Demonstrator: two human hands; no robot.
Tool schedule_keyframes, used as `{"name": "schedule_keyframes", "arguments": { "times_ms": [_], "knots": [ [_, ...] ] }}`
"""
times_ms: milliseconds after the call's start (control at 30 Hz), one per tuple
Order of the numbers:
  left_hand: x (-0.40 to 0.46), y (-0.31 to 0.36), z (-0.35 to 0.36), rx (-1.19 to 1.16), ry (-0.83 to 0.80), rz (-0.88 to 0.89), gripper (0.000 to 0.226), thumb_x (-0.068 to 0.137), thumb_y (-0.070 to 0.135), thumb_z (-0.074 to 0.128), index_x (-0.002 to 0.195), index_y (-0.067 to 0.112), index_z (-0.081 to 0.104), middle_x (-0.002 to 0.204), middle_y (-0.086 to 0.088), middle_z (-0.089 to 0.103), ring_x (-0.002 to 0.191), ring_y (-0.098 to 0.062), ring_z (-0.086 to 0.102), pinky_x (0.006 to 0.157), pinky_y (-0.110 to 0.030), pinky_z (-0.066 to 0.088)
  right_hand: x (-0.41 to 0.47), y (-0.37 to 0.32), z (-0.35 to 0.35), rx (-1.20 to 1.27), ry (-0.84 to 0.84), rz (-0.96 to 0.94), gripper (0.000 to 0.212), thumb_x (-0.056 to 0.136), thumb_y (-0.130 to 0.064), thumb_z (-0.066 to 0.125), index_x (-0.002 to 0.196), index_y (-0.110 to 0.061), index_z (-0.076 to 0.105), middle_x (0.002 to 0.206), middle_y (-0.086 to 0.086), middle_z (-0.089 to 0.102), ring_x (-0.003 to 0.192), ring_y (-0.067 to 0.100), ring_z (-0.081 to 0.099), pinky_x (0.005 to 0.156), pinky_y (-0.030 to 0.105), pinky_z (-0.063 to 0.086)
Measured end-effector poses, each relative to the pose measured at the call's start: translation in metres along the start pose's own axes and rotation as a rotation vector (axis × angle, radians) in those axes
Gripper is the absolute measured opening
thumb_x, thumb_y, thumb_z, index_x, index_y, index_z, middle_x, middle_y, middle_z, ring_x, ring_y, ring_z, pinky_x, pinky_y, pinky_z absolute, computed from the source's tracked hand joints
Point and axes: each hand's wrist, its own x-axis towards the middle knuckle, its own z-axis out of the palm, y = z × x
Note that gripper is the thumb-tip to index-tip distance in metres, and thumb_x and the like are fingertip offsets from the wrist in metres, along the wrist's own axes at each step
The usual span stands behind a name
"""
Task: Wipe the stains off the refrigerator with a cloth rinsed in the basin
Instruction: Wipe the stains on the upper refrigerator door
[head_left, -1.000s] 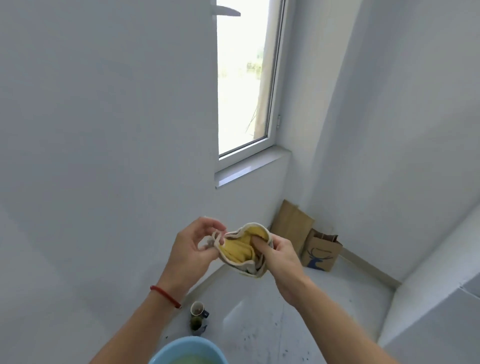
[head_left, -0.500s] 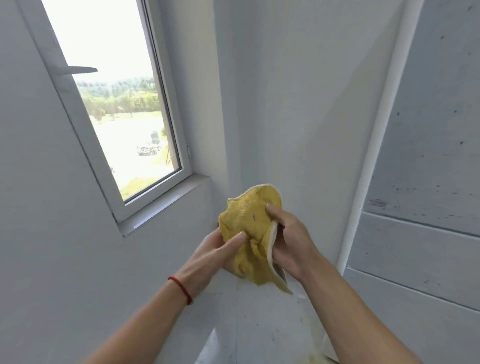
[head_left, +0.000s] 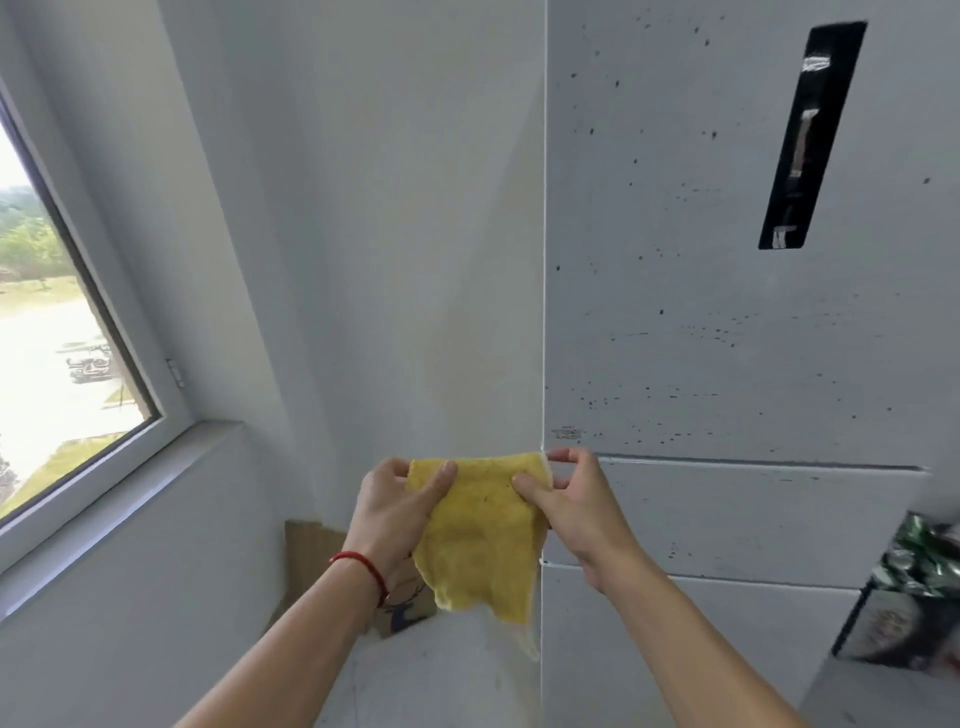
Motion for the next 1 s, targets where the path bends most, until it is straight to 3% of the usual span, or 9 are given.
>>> {"name": "schedule_keyframes", "arguments": {
  "times_ms": [67,200,367,433,533,667,767,900,1000],
  "knots": [
    [0.016,0.003,0.007,-0.022,-0.023,0.061,0.054,0.082,0.04,0.083,0.12,0.019,0.052,0.103,-0.008,0.072,0.089,-0.02,0.073,0.078,-0.037,0.061,0.005,-0.012,-0.01,-0.113,0.09,-0.137,0.053,0.093,-0.029,0.078,0.131,-0.037,0.042,0.099,0.006,0.074,0.089,0.017,0.073,0.077,0.028,0.058],
    [0.046,0.024,0.008,-0.049,-0.436,0.337,0.072,0.083,0.001,0.08,0.138,0.035,0.049,0.109,-0.01,0.071,0.098,-0.022,0.073,0.083,-0.034,0.062,0.012,-0.045,-0.037,-0.188,-0.067,-0.188,0.04,0.093,-0.021,0.077,0.128,-0.034,0.064,0.118,-0.005,0.069,0.109,0.014,0.066,0.087,0.024,0.056],
    [0.084,0.063,0.023,0.399,-0.281,0.761,0.032,0.08,0.006,0.079,0.102,0.029,0.076,0.086,0.018,0.071,0.084,-0.001,0.067,0.07,-0.007,0.048,0.029,-0.07,-0.05,-0.515,0.095,-0.214,0.043,0.092,-0.009,0.076,0.132,-0.026,0.07,0.114,-0.012,0.071,0.104,-0.001,0.065,0.094,0.02,0.055],
    [0.096,0.076,0.029,0.445,-0.323,0.766,0.015,0.082,0.013,0.079,0.087,0.026,0.077,0.074,0.014,0.071,0.072,0.0,0.063,0.062,-0.007,0.043,0.036,-0.077,-0.054,-0.71,0.21,-0.283,0.02,0.096,-0.017,0.072,0.109,-0.03,0.078,0.103,-0.011,0.071,0.099,0.004,0.062,0.078,0.012,0.047],
    [0.111,0.095,0.039,0.331,-0.439,0.639,0.005,0.082,0.019,0.079,0.08,0.02,0.076,0.074,0.006,0.069,0.068,-0.002,0.06,0.064,-0.016,0.045,0.041,-0.089,-0.07,-0.794,0.314,-0.352,0.016,0.097,-0.027,0.07,0.081,-0.033,0.07,0.094,-0.008,0.061,0.1,0.007,0.052,0.079,0.021,0.04],
    [0.121,0.122,0.057,0.028,-0.662,0.462,0.024,0.099,0.035,0.064,0.106,0.014,0.074,0.103,-0.003,0.077,0.1,-0.019,0.072,0.09,-0.035,0.057,0.047,-0.107,-0.09,-0.374,0.22,-0.28,0.036,0.099,-0.048,0.065,0.091,-0.012,0.063,0.084,0.004,0.066,0.078,0.02,0.063,0.079,0.034,0.051],
    [0.114,0.145,0.09,-0.046,-0.637,0.429,0.036,0.106,0.043,0.047,0.116,0.013,0.064,0.096,-0.002,0.07,0.085,-0.019,0.068,0.076,-0.037,0.057,0.05,-0.123,-0.107,0.076,0.153,-0.214,0.047,0.101,-0.051,0.058,0.113,-0.008,0.071,0.11,0.013,0.076,0.102,0.029,0.074,0.096,0.045,0.057],
    [0.105,0.186,0.142,-0.16,-0.605,0.47,0.042,0.108,0.045,0.041,0.114,0.007,0.059,0.083,-0.001,0.059,0.072,-0.016,0.058,0.059,-0.032,0.05,0.049,-0.136,-0.135,0.843,-0.02,-0.159,0.078,0.098,-0.068,0.044,0.128,-0.001,0.07,0.119,0.022,0.073,0.108,0.037,0.073,0.082,0.048,0.062],
    [0.1,0.223,0.179,-0.011,-0.45,0.655,0.041,0.101,0.049,0.054,0.096,0.009,0.058,0.08,0.004,0.056,0.075,-0.016,0.055,0.066,-0.03,0.045,0.056,-0.138,-0.148,0.895,-0.011,-0.153,0.084,0.094,-0.074,0.043,0.137,-0.005,0.066,0.136,0.024,0.066,0.124,0.042,0.065,0.102,0.055,0.053]
  ]
}}
